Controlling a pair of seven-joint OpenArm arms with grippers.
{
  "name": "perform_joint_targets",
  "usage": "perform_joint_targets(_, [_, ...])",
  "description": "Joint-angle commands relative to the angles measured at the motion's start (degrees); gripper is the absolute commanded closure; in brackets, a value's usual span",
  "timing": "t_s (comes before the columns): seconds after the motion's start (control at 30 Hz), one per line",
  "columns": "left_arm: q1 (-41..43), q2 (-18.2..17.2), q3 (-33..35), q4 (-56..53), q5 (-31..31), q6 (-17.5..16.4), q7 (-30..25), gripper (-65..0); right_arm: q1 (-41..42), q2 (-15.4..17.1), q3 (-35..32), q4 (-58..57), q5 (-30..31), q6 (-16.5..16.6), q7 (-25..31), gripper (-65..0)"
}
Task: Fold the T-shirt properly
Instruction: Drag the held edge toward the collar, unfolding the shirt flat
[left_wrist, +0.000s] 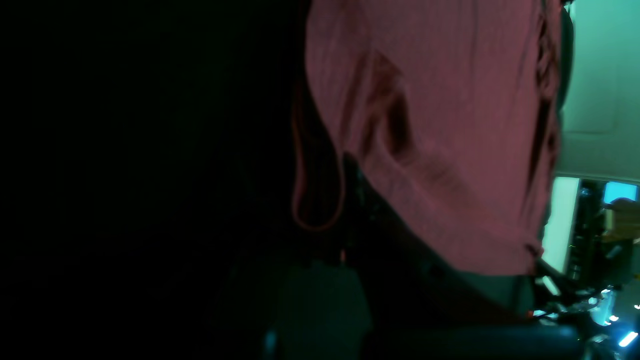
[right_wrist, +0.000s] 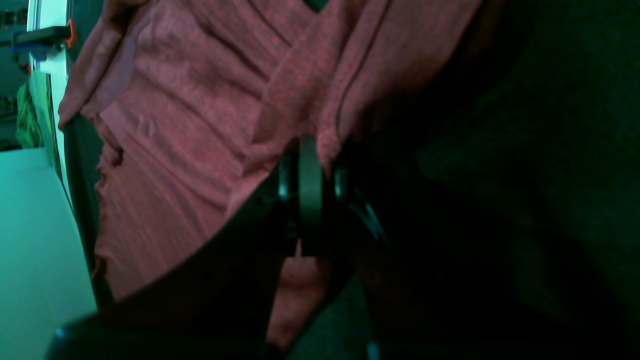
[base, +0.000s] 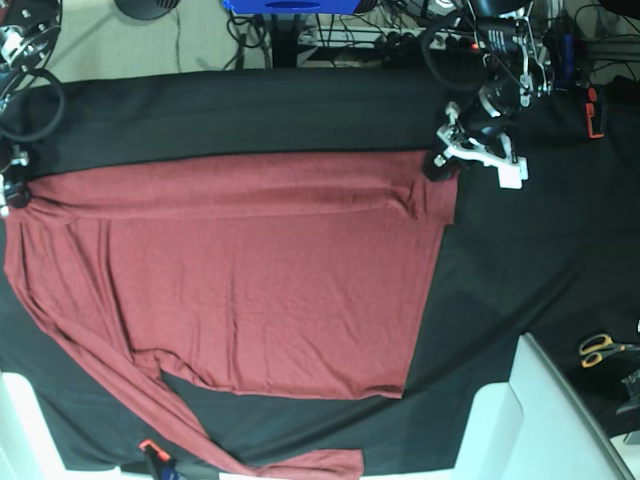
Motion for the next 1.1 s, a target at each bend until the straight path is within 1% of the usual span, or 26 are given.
perform_joint_targets(0.0, [0.7, -0.5, -0.1, 2.1, -1.0, -0.5, -0.6, 0.0, -0.5, 1.3, 0.3, 2.0, 0.7, 0.7, 0.4, -0.2])
perform_joint_targets(0.07, [2.0, -0.5, -0.1, 4.9, -1.0, -0.5, -0.6, 0.0, -2.0, 1.0, 0.3, 5.8, 0.7, 0.7, -1.4, -0.2])
perform_joint_targets(0.13, [3.0, -0.5, -0.1, 6.3, -1.0, -0.5, -0.6, 0.0, -3.5, -0.5, 0.4, 9.9, 1.1, 0.7, -2.8, -0.2])
perform_joint_targets(0.23, [3.6, -0.6, -0.1, 6.9, -1.0, -0.5, -0.6, 0.0, -6.4, -2.2, 0.4, 15.9, 3.8, 0.3, -4.5, -0.2])
perform_joint_targets(0.3, [4.5, -0.6, -0.1, 6.8, -1.0, -0.5, -0.6, 0.0, -7.4, -2.7, 0.4, 18.2, 4.8, 0.2, -5.9, -0.2])
perform_joint_targets(0.4, [5.5, -0.6, -0.1, 6.9, -1.0, -0.7, -0.5, 0.0, -8.4, -2.7, 0.4, 19.2, 4.9, 0.2, -6.6, -0.2])
perform_joint_targets(0.5, [6.7, -1.6, 0.2, 8.8, -1.1, -0.8, -0.1, 0.0, -9.6, -2.7, 0.4, 19.3, 5.0, 0.2, -6.6, -0.2])
perform_joint_targets(0.63, [7.5, -2.4, -0.2, 12.2, -1.1, -0.8, 4.1, 0.0, -11.6, -2.7, 0.4, 19.4, 5.0, 0.2, -6.6, -0.2])
perform_joint_targets(0.73, [7.8, -3.0, -0.2, 14.0, -1.1, -0.8, 4.5, 0.0, -12.8, -2.8, 0.4, 19.4, 5.0, 0.3, -6.6, -0.2])
perform_joint_targets(0.8, [8.4, -3.2, -0.2, 14.7, -1.1, -0.8, 4.5, 0.0, -13.9, -2.8, 0.4, 19.4, 6.4, 0.3, -6.6, -0.2])
perform_joint_targets(0.87, [9.1, -4.0, -0.1, 15.1, -1.1, -0.8, 4.5, 0.0, -15.6, -2.8, 0.4, 19.7, 9.2, 0.3, -6.6, -0.2])
perform_joint_targets(0.93, [9.9, -4.4, -0.1, 15.4, -1.1, -0.8, 4.5, 0.0, -17.7, -2.7, 0.0, 22.3, 11.3, 0.3, -6.6, -0.2])
perform_joint_targets(1.0, [10.5, -4.8, -0.1, 15.4, -1.1, -0.9, 4.5, 0.0, -19.5, -2.8, -0.2, 25.9, 11.9, 0.2, -6.9, -0.2])
perform_joint_targets(1.07, [11.2, -5.1, -0.1, 15.4, -1.1, -0.9, 4.5, 0.0, -20.4, -2.9, 0.1, 28.4, 12.0, 0.2, -8.7, -0.2])
